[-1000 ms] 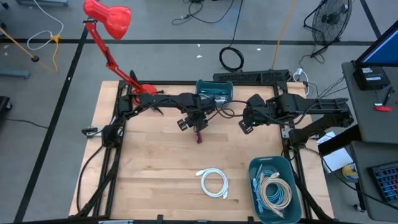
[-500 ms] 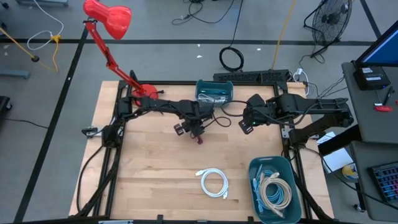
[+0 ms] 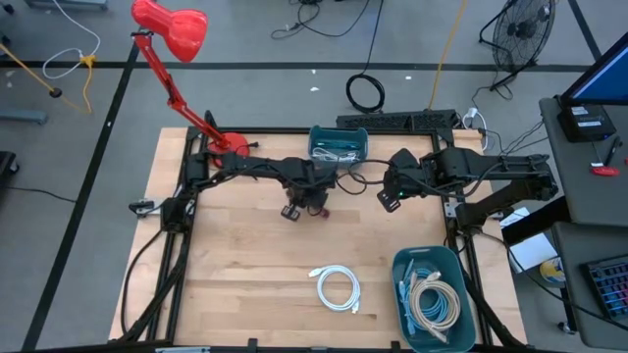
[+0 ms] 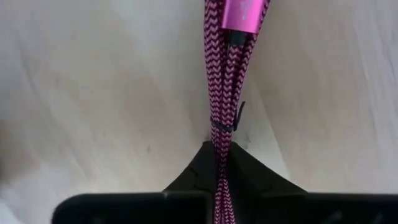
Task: Pick & Place USB Port
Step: Put the pink charger cable into the top blue bin
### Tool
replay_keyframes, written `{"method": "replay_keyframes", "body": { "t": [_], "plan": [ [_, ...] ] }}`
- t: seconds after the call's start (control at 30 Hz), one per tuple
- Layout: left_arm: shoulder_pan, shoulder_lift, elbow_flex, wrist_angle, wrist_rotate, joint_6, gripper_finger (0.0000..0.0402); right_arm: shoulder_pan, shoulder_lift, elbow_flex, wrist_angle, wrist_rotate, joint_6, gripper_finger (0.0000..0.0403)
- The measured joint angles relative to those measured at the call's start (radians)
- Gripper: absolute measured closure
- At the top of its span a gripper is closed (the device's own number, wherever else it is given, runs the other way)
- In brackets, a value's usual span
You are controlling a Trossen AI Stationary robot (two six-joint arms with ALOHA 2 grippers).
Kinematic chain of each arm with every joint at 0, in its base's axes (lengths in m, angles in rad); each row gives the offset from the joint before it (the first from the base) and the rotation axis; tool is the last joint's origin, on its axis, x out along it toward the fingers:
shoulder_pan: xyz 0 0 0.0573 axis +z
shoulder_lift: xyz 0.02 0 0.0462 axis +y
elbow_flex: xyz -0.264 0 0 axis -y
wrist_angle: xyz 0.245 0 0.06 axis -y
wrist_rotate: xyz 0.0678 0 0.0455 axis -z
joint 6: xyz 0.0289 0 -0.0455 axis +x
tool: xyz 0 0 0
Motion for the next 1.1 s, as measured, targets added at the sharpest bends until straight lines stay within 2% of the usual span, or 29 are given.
{"method": "replay_keyframes", "body": {
  "t": [0.2, 0.37, 0.5, 0.67, 0.8, 0.97, 1.1],
  "plan": [
    [0.004, -0.063, 0.111, -0.076, -0.059, -0.230, 0.0392, 0.000, -0.001, 0.000, -0.019, 0.000, 0.000, 0.0403],
    [0.036, -0.142, 0.201, -0.078, -0.133, -0.228, 0.0392, 0.000, -0.019, -0.001, -0.019, 0.000, 0.002, 0.0403],
    [0.121, -0.159, 0.303, -0.073, -0.132, -0.185, 0.0392, 0.000, -0.033, -0.001, -0.016, 0.000, 0.010, 0.0403],
    [0.259, -0.125, 0.381, -0.046, -0.061, -0.103, 0.0392, 0.000, -0.040, -0.001, -0.016, 0.000, 0.059, 0.0403],
    [0.334, -0.051, 0.424, -0.070, -0.045, -0.030, 0.0392, 0.000, -0.040, -0.001, -0.014, 0.000, 0.109, 0.0403],
    [0.365, 0.018, 0.474, -0.006, -0.011, -0.005, 0.0392, -0.007, -0.040, -0.004, 0.018, 0.015, 0.167, 0.0403],
    [0.364, 0.082, 0.567, 0.025, -0.006, -0.021, 0.0392, -0.012, -0.040, -0.034, 0.071, 0.033, 0.199, 0.0403]
  ]
}}
